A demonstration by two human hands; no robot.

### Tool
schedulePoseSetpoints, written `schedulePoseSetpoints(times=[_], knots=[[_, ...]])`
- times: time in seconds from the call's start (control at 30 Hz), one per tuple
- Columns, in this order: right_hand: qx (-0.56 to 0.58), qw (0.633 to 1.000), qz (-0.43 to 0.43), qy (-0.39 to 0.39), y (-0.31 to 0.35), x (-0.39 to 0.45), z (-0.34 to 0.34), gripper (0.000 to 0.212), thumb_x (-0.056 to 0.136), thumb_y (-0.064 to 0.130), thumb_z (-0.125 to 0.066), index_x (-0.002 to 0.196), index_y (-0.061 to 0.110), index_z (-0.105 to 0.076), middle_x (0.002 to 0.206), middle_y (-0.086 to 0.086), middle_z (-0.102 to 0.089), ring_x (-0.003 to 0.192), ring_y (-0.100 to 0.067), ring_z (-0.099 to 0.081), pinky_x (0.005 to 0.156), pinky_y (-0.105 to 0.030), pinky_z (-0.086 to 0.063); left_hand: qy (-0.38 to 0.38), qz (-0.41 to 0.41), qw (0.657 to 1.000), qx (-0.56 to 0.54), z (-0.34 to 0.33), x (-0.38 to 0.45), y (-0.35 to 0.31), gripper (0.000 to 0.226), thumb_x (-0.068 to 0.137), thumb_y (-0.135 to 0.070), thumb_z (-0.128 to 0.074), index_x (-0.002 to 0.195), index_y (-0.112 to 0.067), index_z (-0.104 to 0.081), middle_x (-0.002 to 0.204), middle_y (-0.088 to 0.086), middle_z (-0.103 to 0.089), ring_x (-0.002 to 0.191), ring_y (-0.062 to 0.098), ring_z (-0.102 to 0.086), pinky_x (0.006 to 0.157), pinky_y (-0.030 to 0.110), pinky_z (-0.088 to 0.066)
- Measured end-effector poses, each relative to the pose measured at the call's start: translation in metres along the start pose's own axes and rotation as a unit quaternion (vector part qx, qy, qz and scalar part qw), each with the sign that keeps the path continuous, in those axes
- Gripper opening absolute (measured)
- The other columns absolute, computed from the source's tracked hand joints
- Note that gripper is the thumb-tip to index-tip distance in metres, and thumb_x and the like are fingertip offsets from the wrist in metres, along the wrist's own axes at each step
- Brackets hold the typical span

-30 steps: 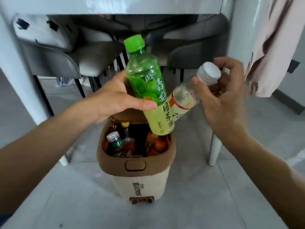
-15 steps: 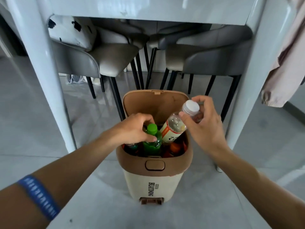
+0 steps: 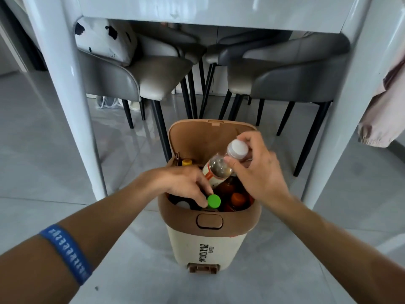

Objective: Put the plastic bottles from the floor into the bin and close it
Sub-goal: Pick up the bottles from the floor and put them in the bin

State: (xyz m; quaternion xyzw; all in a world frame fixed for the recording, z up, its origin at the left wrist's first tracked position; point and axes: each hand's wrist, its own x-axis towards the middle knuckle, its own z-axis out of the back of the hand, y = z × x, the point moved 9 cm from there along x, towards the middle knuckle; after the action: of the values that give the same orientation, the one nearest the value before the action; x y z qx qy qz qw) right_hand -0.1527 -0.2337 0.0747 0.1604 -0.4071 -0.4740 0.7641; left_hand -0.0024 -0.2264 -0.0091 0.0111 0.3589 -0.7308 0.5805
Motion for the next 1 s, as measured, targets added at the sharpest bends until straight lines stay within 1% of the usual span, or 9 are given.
schedulePoseSetpoints(times=[0.1, 0.23, 0.37, 0.43, 0.57, 0.73, 0.87, 0.93, 1.0], knots=[[-0.048, 0.997, 0.013, 0.062, -0.008, -0.001, -0.027, 0.037, 0.085, 0.029, -0.074, 0.109, 0.028, -0.046, 0.103, 0.006, -0.066, 0.084, -0.014, -0.065, 0.077, -0.042, -0.058, -0.052, -0.004, 0.996, -0.074, 0.01, -0.002, 0.014, 0.026, 0.082, -0.018, -0.072, 0.104, -0.032, -0.077, 0.11, -0.011, -0.073, 0.106, 0.01, -0.065, 0.103, 0.037, -0.049], [-0.07, 0.994, 0.038, 0.074, -0.009, 0.006, -0.036, 0.034, 0.084, 0.029, -0.075, 0.104, 0.024, -0.047, 0.1, 0.003, -0.065, 0.08, -0.018, -0.063, 0.073, -0.044, -0.056, -0.148, 0.0, 0.983, -0.108, 0.028, -0.004, 0.022, 0.022, 0.086, -0.01, -0.069, 0.096, -0.029, -0.076, 0.102, -0.007, -0.074, 0.098, 0.008, -0.067, 0.095, 0.032, -0.054], [-0.082, 0.992, 0.017, 0.092, -0.022, 0.011, -0.036, 0.032, 0.084, 0.03, -0.075, 0.098, 0.024, -0.047, 0.095, 0.001, -0.069, 0.079, -0.019, -0.066, 0.071, -0.04, -0.056, -0.264, 0.006, 0.964, -0.017, 0.045, -0.01, 0.025, 0.028, 0.084, -0.01, -0.067, 0.11, -0.021, -0.072, 0.095, -0.008, -0.068, 0.092, 0.014, -0.065, 0.083, 0.03, -0.053], [-0.089, 0.992, 0.01, 0.093, -0.028, 0.013, -0.033, 0.031, 0.084, 0.031, -0.075, 0.097, 0.026, -0.047, 0.1, 0.0, -0.071, 0.081, -0.02, -0.066, 0.074, -0.041, -0.056, -0.293, 0.002, 0.955, 0.054, 0.046, -0.009, 0.025, 0.04, 0.081, -0.012, -0.068, 0.12, -0.018, -0.066, 0.106, 0.001, -0.066, 0.101, 0.025, -0.064, 0.084, 0.036, -0.052], [-0.094, 0.989, 0.015, 0.114, -0.03, 0.006, -0.037, 0.03, 0.09, 0.029, -0.068, 0.107, 0.026, -0.044, 0.107, 0.001, -0.066, 0.082, -0.017, -0.061, 0.072, -0.032, -0.048, -0.248, 0.052, 0.951, 0.177, 0.025, 0.011, 0.032, 0.054, 0.082, -0.025, -0.069, 0.133, -0.018, -0.052, 0.128, 0.008, -0.056, 0.115, 0.033, -0.056, 0.085, 0.042, -0.052], [-0.036, 0.995, -0.01, 0.089, -0.039, 0.0, -0.028, 0.035, 0.089, 0.025, -0.069, 0.113, 0.03, -0.044, 0.107, 0.007, -0.064, 0.081, -0.009, -0.059, 0.066, -0.018, -0.042, -0.249, 0.103, 0.952, 0.144, 0.033, 0.012, 0.036, 0.042, 0.079, -0.021, -0.075, 0.117, -0.011, -0.061, 0.123, 0.01, -0.046, 0.099, 0.033, -0.058, 0.074, 0.035, -0.044], [0.013, 1.0, -0.01, 0.019, -0.034, 0.0, -0.011, 0.037, 0.089, 0.023, -0.069, 0.113, 0.032, -0.043, 0.106, 0.009, -0.064, 0.089, -0.008, -0.063, 0.076, -0.028, -0.052, -0.218, 0.057, 0.965, 0.137, 0.033, 0.003, 0.015, 0.018, 0.078, -0.012, -0.075, 0.094, -0.016, -0.068, 0.098, 0.003, -0.064, 0.083, 0.021, -0.061, 0.061, 0.027, -0.044], [0.042, 0.999, -0.018, -0.002, -0.032, -0.001, -0.007, 0.036, 0.089, 0.024, -0.069, 0.112, 0.032, -0.043, 0.108, 0.008, -0.064, 0.094, -0.012, -0.064, 0.079, -0.031, -0.053, -0.224, 0.03, 0.969, 0.097, 0.052, -0.01, 0.0, 0.025, 0.072, -0.02, -0.082, 0.093, -0.022, -0.068, 0.094, -0.005, -0.064, 0.08, 0.013, -0.063, 0.061, 0.026, -0.049], [0.042, 0.999, -0.015, 0.019, -0.03, -0.003, -0.016, 0.031, 0.089, 0.023, -0.069, 0.109, 0.03, -0.046, 0.108, 0.006, -0.065, 0.095, -0.014, -0.064, 0.079, -0.032, -0.053, -0.217, 0.012, 0.973, 0.075, 0.071, -0.02, -0.012, 0.035, 0.068, -0.032, -0.085, 0.099, -0.028, -0.069, 0.099, -0.011, -0.062, 0.087, 0.009, -0.062, 0.072, 0.03, -0.054]])
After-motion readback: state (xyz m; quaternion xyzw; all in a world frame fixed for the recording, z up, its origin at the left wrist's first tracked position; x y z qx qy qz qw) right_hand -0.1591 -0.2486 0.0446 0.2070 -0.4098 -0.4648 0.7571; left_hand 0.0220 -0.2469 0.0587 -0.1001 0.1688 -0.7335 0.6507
